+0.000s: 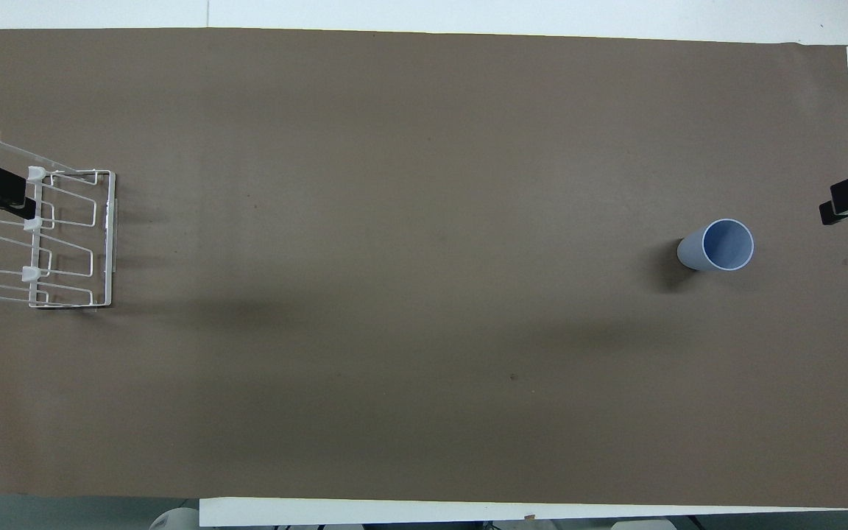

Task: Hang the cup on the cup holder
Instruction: 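Move the right gripper toward the light blue cup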

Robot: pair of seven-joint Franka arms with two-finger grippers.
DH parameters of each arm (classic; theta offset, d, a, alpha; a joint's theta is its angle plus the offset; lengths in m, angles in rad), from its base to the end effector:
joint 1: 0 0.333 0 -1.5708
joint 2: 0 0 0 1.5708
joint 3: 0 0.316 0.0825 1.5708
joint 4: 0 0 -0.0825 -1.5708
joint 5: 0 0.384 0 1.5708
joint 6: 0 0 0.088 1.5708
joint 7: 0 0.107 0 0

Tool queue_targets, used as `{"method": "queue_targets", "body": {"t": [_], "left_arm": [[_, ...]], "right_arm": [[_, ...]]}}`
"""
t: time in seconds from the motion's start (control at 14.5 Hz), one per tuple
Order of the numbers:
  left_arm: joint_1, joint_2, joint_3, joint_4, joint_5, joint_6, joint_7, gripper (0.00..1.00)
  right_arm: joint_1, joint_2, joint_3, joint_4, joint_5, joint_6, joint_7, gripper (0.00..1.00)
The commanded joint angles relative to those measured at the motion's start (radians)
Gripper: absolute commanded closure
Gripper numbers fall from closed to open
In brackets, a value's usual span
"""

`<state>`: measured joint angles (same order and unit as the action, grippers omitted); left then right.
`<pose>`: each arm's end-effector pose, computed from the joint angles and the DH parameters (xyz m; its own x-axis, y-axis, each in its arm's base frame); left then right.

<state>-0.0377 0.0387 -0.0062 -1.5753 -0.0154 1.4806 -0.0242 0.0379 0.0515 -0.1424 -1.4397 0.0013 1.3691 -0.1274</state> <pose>0.5542 -0.0260 0.5937 0.9909 -0.0207 -0.1333 -0.0192 -0.9997 0.0124 0.5463 -0.0548 0.6405 0.9924 0.0232 -0.1211 0.0222 -0.9997 -0.0095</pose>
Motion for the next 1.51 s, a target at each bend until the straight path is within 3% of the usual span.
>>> {"method": "queue_targets", "body": {"t": [0.0,0.34,0.69,0.96,1.17,1.44], "left_arm": [[-0.001,-0.023,0.003,-0.023,-0.008,0.000,-0.003,0.00],[0.002,-0.023,0.003,-0.023,-0.008,0.001,-0.003,0.00],[0.002,-0.023,0.003,-0.023,-0.008,0.001,-0.005,0.00],[0.001,-0.023,0.003,-0.023,-0.008,0.001,-0.003,0.00],[0.002,-0.023,0.003,-0.023,-0.008,0.001,-0.003,0.00],[0.001,-0.023,0.003,-0.023,-0.008,0.001,-0.005,0.00]], "right_arm": [[-0.007,-0.024,0.010,-0.031,0.005,0.019,0.006,0.00],[0.002,-0.035,0.014,-0.070,-0.003,0.047,-0.004,0.00],[-0.007,-0.065,0.015,-0.347,-0.014,0.373,-0.171,0.00],[-0.105,-0.036,0.014,-0.554,-0.001,0.655,-0.294,0.05],[-0.125,0.002,0.014,-0.619,0.000,0.774,-0.342,0.06],[-0.116,0.027,0.015,-0.645,0.019,0.777,-0.339,0.06]]}}
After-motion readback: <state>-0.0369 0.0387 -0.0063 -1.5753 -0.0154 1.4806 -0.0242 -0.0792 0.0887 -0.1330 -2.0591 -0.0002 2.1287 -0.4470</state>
